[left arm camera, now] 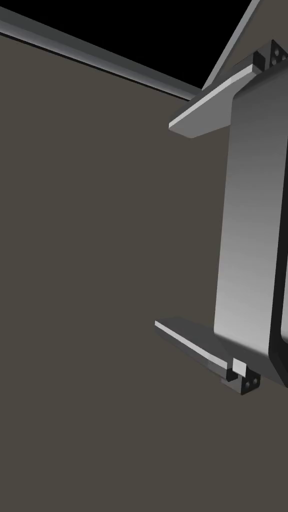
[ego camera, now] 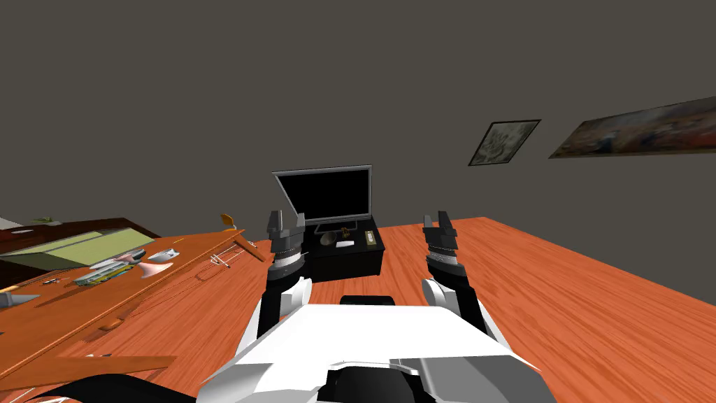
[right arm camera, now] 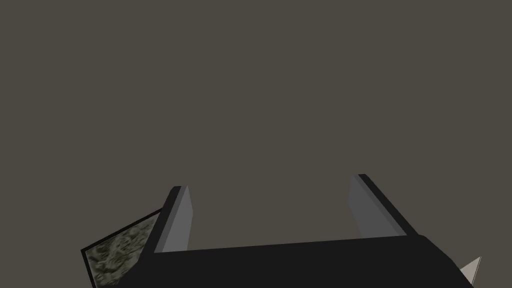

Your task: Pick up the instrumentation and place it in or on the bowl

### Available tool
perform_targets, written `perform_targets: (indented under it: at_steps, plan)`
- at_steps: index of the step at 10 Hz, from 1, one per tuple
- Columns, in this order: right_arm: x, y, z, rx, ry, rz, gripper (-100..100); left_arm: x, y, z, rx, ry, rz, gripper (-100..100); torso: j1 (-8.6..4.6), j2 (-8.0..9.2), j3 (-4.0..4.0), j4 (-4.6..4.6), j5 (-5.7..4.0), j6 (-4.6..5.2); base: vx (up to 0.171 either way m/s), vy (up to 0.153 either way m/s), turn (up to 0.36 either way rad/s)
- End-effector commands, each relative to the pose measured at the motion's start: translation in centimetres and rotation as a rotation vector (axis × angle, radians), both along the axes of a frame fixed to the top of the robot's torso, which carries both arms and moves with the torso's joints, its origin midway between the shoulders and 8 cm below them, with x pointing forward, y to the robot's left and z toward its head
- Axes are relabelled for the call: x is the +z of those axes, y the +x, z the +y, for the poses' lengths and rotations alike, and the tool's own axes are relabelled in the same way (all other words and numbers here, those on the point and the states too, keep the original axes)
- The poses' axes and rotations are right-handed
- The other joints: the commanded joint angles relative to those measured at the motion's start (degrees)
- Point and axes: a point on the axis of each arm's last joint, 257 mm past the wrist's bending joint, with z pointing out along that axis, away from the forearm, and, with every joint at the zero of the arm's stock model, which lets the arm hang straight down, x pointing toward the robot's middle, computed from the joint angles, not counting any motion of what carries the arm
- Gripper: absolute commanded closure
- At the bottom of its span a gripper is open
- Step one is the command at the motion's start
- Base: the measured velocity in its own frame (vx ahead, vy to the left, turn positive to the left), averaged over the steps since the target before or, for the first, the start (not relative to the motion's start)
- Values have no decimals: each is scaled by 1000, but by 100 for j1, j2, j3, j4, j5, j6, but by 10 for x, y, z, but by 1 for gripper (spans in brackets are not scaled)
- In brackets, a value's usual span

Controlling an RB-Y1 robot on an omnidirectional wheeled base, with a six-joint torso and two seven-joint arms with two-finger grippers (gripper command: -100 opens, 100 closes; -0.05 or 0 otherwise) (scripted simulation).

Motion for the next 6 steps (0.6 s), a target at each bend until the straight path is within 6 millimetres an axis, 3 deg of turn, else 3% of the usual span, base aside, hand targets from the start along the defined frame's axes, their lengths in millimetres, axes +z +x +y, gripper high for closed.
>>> perform_targets:
  at_steps: [1, 4, 5, 6]
  plan:
    - [0, 0, 0, 0, 0, 0, 0, -10, 7, -1, -16, 24, 40, -100, 0, 0, 0, 0, 0, 0, -3, -8, -147]
    - [0, 0, 0, 0, 0, 0, 0, -49, 28, 5, -41, 51, 186, -100, -2, 4, 2, 1, -1, 2, -11, -13, -216]
    - [0, 0, 0, 0, 0, 0, 0, -49, 28, 4, -45, 60, 188, -100, -3, 5, 3, 1, -1, 3, -11, -7, -70]
    - [0, 0, 0, 0, 0, 0, 0, -68, 36, 8, -51, 65, 256, -100, -1, 4, 2, 1, 0, -1, -5, -14, -212]
